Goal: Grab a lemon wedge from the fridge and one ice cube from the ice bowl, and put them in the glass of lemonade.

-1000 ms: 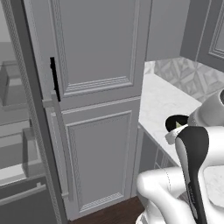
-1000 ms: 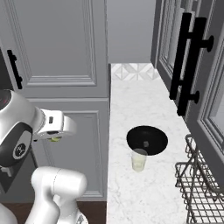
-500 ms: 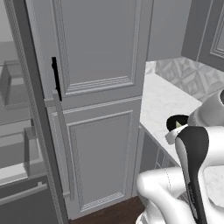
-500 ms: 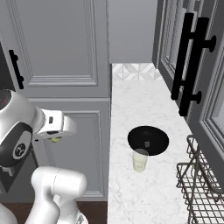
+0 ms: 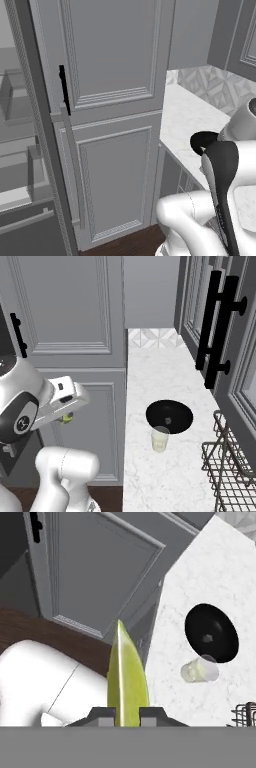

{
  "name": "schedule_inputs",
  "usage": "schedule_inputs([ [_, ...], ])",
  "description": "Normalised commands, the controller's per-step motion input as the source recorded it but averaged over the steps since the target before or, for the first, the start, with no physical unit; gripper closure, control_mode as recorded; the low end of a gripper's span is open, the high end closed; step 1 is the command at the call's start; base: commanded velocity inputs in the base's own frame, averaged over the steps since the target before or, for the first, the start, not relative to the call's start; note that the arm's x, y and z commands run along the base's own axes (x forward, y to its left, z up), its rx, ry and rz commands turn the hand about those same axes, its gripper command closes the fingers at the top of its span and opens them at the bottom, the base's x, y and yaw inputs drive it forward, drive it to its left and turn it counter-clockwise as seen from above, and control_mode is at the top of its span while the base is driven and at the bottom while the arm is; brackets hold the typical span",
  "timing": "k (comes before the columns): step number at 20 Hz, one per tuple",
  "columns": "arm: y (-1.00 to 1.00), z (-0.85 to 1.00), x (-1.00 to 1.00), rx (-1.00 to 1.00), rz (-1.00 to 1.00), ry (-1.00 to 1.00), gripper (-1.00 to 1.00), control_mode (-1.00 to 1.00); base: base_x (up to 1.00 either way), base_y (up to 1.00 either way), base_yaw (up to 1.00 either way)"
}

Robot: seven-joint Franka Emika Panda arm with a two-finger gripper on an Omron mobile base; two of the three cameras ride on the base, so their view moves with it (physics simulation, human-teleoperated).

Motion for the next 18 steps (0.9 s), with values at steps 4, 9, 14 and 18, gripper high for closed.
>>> schedule_inputs([
  [4,-0.45,0.00,-0.25,-0.39,0.47,0.13,1.00,-1.00,0.00,0.00,0.00],
  [9,-0.63,0.00,-0.22,-0.42,0.50,0.20,1.00,-1.00,0.00,0.00,0.00],
  [14,-0.53,0.00,-0.02,-0.48,0.47,0.36,1.00,-1.00,0.00,0.00,0.00],
  [18,-0.18,-0.21,0.00,-0.46,0.49,0.51,1.00,-1.00,0.00,0.00,0.00],
])
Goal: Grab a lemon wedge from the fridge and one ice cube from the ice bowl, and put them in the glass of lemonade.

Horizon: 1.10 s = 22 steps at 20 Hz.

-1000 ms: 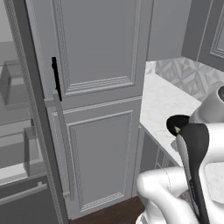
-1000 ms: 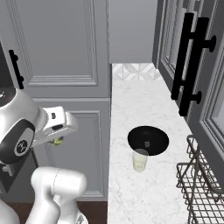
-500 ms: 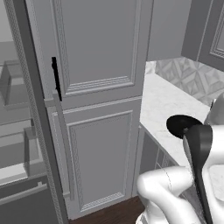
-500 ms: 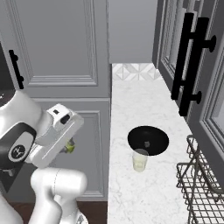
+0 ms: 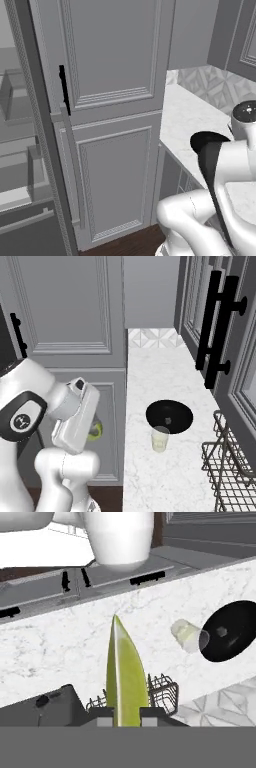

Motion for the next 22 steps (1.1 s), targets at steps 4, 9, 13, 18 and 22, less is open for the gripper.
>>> schedule_inputs([
  [4,-0.20,-0.30,0.00,-0.17,0.55,0.44,1.00,-1.00,0.00,0.00,0.00],
  [9,-0.29,-0.20,0.25,0.00,0.39,0.08,1.00,-1.00,0.00,0.00,0.00],
  [13,-0.04,-0.14,0.69,0.00,0.05,0.00,1.00,-1.00,0.00,0.00,0.00],
  [18,-0.16,-0.32,0.53,-0.10,0.00,0.00,1.00,-1.00,0.00,0.00,0.00],
  [22,-0.43,-0.18,0.14,-0.12,-0.04,0.00,1.00,-1.00,0.00,0.00,0.00],
])
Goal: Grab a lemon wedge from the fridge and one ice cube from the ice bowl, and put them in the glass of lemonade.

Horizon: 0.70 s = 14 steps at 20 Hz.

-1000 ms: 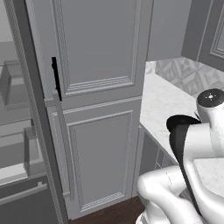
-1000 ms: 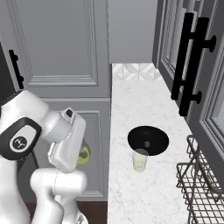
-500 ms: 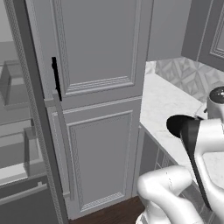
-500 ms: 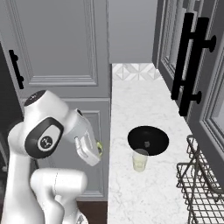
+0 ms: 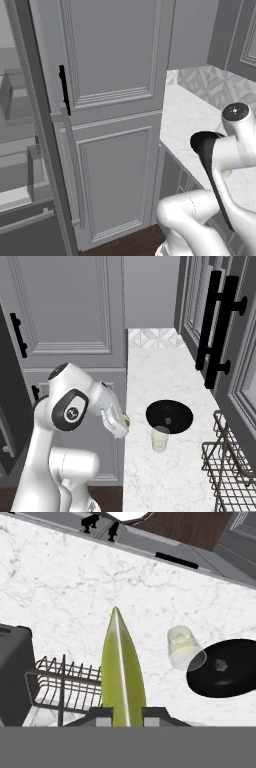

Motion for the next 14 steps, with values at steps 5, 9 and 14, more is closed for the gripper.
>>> schedule_inputs([
  [5,-0.24,-0.01,0.15,-0.06,-0.03,0.00,1.00,-1.00,0.00,0.00,0.00],
  [9,-0.06,0.00,0.54,0.00,0.00,0.00,1.00,-1.00,0.00,0.00,0.00],
  [14,-0.22,-0.11,0.45,0.00,0.00,0.00,1.00,-1.00,0.00,0.00,0.00],
])
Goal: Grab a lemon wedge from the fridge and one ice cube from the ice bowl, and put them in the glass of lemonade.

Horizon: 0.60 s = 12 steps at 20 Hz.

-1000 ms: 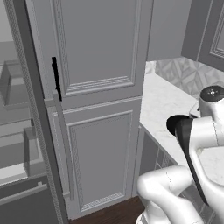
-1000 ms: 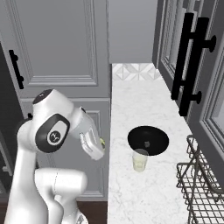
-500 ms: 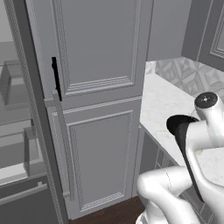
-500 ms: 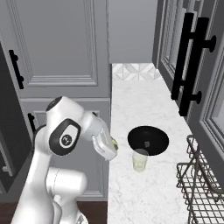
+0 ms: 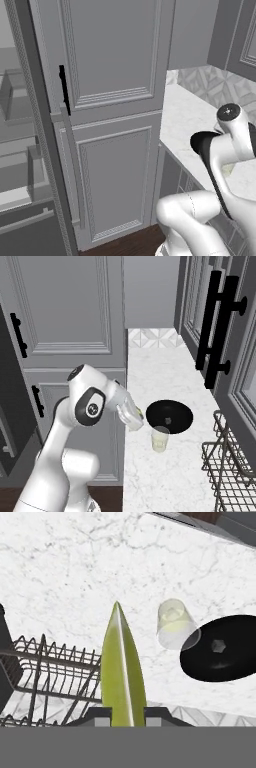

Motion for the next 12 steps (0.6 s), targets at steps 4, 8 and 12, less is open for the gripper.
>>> schedule_inputs([
  [4,-0.30,-0.17,0.18,0.00,0.03,0.00,1.00,-1.00,0.00,0.00,0.00],
  [8,-0.14,-0.24,0.32,0.00,0.01,0.00,1.00,-1.00,0.00,0.00,0.00],
  [12,-0.02,-0.27,0.34,0.00,0.00,0.00,1.00,-1.00,0.00,0.00,0.00],
])
